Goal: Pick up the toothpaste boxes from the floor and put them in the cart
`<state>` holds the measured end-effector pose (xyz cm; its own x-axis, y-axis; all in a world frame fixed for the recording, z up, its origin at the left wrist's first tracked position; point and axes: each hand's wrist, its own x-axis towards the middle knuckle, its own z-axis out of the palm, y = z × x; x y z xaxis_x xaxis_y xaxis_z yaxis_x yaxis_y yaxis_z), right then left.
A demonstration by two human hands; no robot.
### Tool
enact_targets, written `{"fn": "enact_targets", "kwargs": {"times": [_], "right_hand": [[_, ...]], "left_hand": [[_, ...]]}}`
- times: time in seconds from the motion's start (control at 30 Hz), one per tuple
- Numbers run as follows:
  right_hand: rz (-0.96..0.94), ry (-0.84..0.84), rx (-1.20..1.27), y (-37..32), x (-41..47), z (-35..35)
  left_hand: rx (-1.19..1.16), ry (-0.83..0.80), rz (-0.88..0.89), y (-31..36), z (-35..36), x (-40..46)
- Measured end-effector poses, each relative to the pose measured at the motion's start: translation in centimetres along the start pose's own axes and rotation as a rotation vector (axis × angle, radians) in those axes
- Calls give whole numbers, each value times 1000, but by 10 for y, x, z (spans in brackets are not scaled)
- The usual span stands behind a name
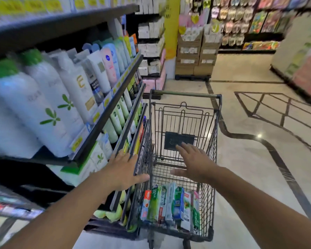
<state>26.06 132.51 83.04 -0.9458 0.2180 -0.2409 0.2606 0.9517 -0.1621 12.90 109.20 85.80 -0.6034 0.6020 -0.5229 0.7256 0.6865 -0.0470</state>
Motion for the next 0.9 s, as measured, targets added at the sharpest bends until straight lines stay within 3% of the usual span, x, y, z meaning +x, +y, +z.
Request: {"fn": "enact_targets", "kwargs": {"times": [0.2,0.37,0.7,0.9], "right_hand": [[-44,-23,-9,-86,-55,15],[-207,-30,-59,-183,-86,28],[-674,-47,-214,-414,-106,52],[-850,-159,-182,-546,-98,84]], "left_hand": [[-74,8,50,-27,52,-82],[-132,65,-54,-82,101,-171],[-264,258,-558,-227,235,-394],[-355,154,-951,-272,323,-498]]}}
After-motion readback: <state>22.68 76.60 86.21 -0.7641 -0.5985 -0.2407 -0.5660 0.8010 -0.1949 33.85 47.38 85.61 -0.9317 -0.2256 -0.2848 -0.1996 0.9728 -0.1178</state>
